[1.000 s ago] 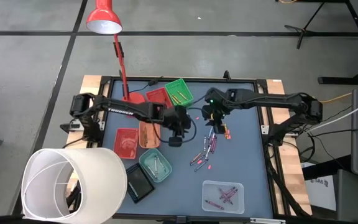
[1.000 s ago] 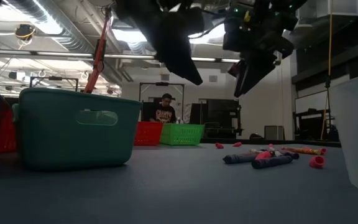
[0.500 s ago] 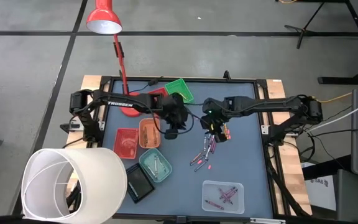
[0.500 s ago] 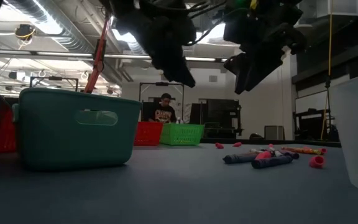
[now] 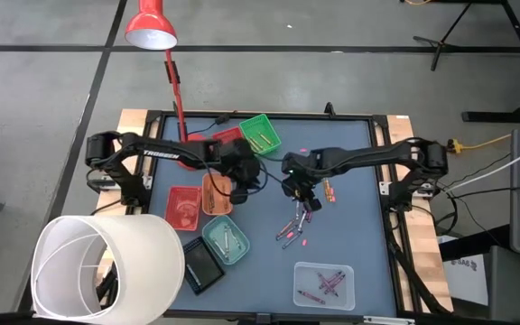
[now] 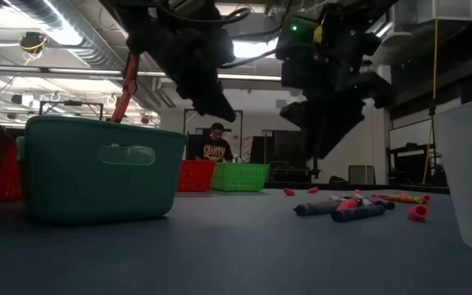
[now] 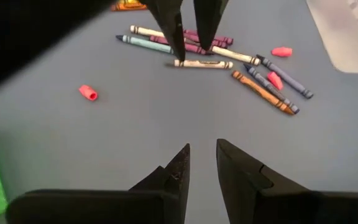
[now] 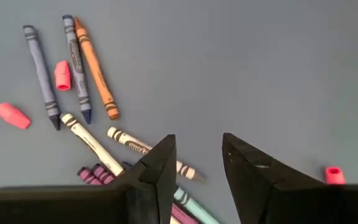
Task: Sort crayons
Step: Put the gray crayon into the light green bin
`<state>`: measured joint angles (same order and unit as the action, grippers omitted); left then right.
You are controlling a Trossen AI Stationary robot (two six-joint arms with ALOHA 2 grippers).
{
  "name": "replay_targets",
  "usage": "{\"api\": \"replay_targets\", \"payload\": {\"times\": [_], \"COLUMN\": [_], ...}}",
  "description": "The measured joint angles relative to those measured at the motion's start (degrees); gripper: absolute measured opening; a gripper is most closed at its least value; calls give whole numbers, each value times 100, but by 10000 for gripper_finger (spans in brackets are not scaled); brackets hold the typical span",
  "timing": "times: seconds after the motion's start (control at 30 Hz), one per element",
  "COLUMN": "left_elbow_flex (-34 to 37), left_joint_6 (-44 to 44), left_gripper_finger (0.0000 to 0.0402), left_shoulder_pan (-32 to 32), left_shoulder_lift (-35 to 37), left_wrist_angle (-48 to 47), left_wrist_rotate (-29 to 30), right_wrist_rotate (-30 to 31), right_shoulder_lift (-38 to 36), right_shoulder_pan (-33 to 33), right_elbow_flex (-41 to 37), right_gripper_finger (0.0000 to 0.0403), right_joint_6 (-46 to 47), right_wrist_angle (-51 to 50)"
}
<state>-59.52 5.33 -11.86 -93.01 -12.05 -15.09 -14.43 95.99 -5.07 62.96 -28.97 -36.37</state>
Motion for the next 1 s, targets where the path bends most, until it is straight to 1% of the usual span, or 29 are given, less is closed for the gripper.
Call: {"api": "replay_targets", "payload": {"times": [0.27, 0.43, 0.5, 0.73, 0.9, 1.0], "left_elbow_flex": [431, 577, 649, 864, 886, 886], "left_joint_6": [-219, -353, -357, -372, -355, -348], "left_gripper_finger": [64, 64, 64, 64, 64, 64], "left_shoulder_pan": [126, 264, 342, 690, 908, 1006], "left_shoulder_lift": [40, 48, 53, 55, 55, 55], "left_wrist_angle": [705, 781, 785, 769, 643, 644], "left_wrist_rotate": [28, 70, 93, 98, 74, 63], "right_wrist_rotate": [-60, -45, 90, 893, 1195, 1241], "right_shoulder_lift": [302, 455, 465, 467, 467, 467], "right_shoulder_pan": [56, 67, 67, 52, 36, -27], "right_elbow_flex": [0, -13, -20, -2, 2, 2], "right_gripper_finger": [129, 129, 129, 129, 129, 129], "right_joint_6": [-444, -793, -742, -483, -458, -454], "right_wrist_angle": [-112, -173, -107, 92, 257, 401]}}
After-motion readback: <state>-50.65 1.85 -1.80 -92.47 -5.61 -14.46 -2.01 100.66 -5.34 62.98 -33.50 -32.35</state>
